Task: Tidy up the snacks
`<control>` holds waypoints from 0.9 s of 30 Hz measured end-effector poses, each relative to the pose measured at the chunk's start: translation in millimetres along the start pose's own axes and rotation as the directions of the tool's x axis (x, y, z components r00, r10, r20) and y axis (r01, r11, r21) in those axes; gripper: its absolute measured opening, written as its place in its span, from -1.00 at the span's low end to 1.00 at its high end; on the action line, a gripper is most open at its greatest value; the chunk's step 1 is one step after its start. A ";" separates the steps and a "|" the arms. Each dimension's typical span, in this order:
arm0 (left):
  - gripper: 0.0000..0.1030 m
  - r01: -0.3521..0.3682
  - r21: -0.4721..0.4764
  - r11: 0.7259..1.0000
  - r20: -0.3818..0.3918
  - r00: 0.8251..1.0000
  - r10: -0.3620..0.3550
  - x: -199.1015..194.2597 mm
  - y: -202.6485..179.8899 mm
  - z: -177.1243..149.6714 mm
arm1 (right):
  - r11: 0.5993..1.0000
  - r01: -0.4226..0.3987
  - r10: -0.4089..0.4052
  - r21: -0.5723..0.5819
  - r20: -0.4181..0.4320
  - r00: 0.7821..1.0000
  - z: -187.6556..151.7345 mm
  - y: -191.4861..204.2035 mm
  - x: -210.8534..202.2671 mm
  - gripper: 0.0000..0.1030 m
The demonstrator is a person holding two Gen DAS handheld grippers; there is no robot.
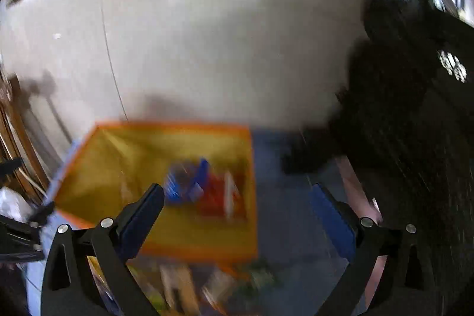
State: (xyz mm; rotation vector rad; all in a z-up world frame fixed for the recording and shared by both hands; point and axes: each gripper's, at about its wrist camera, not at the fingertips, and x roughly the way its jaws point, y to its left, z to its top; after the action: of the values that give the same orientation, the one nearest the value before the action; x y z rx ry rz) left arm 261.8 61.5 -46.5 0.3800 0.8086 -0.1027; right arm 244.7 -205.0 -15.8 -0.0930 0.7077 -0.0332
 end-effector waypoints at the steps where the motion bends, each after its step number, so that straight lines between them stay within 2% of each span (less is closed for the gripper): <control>1: 0.92 0.006 0.008 1.000 -0.009 1.000 -0.006 -0.7 -3.6 -13.8 | 1.000 0.007 -0.007 0.009 -0.036 0.999 -13.3 -1.3 2.8 0.93; 3: 0.92 0.026 -0.008 1.000 -0.027 0.999 -0.026 -4.3 -11.4 -43.5 | 0.998 -0.018 0.026 0.054 -0.150 0.988 -46.8 -6.6 18.5 0.93; 6: 0.92 0.129 -0.098 0.987 -0.092 0.986 -0.139 8.8 -11.0 -89.9 | 0.987 -0.032 0.079 0.159 -0.302 0.950 -83.6 -10.4 50.5 0.93; 8: 0.92 0.151 -0.135 0.979 -0.123 0.978 -0.168 20.9 -9.5 -106.9 | 0.979 -0.041 0.111 0.201 -0.348 0.931 -94.2 -9.4 67.1 0.93; 10: 0.92 0.152 -0.149 0.977 -0.139 0.975 -0.173 31.0 -8.1 -117.2 | 0.972 -0.048 0.132 0.228 -0.370 0.920 -100.6 -6.4 80.9 0.93; 14: 0.92 0.138 -0.075 0.988 -0.154 0.977 -0.148 45.6 -15.3 -115.2 | 0.968 0.007 0.101 0.250 -0.415 0.904 -105.8 -0.2 101.6 0.93; 17: 0.92 0.177 -0.078 0.981 -0.142 0.972 -0.186 51.9 -20.1 -111.5 | 0.962 0.010 0.116 0.274 -0.438 0.891 -112.1 3.3 115.1 0.93; 19: 0.92 0.216 -0.099 0.971 -0.158 0.960 -0.230 61.0 -22.3 -109.6 | 0.959 0.026 0.107 0.281 -0.449 0.887 -114.4 4.4 122.3 0.93; 21: 0.92 0.223 -0.093 0.970 -0.179 0.955 -0.236 69.6 -26.0 -111.6 | 0.951 0.042 0.105 0.306 -0.447 0.889 -116.3 3.8 127.5 0.93; 23: 0.92 0.235 -0.087 0.968 -0.192 0.950 -0.248 76.0 -26.9 -113.9 | 0.950 0.059 0.096 0.308 -0.466 0.880 -118.2 4.7 136.2 0.93; 26: 0.92 0.300 -0.169 0.939 -0.206 0.921 -0.331 86.6 -15.6 -118.2 | 0.964 0.064 0.068 0.260 -0.470 0.880 -115.4 11.8 141.6 0.92; 27: 0.89 0.314 -0.195 0.929 -0.206 0.913 -0.352 89.6 -11.9 -118.9 | 0.965 0.062 0.065 0.255 -0.460 0.886 -115.1 13.9 140.1 0.73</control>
State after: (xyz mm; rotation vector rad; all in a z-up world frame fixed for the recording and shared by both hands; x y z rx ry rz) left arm 239.3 99.3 -189.2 0.0994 1.1085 -0.3165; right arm 276.2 -208.4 -194.8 0.1798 1.1798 -0.1524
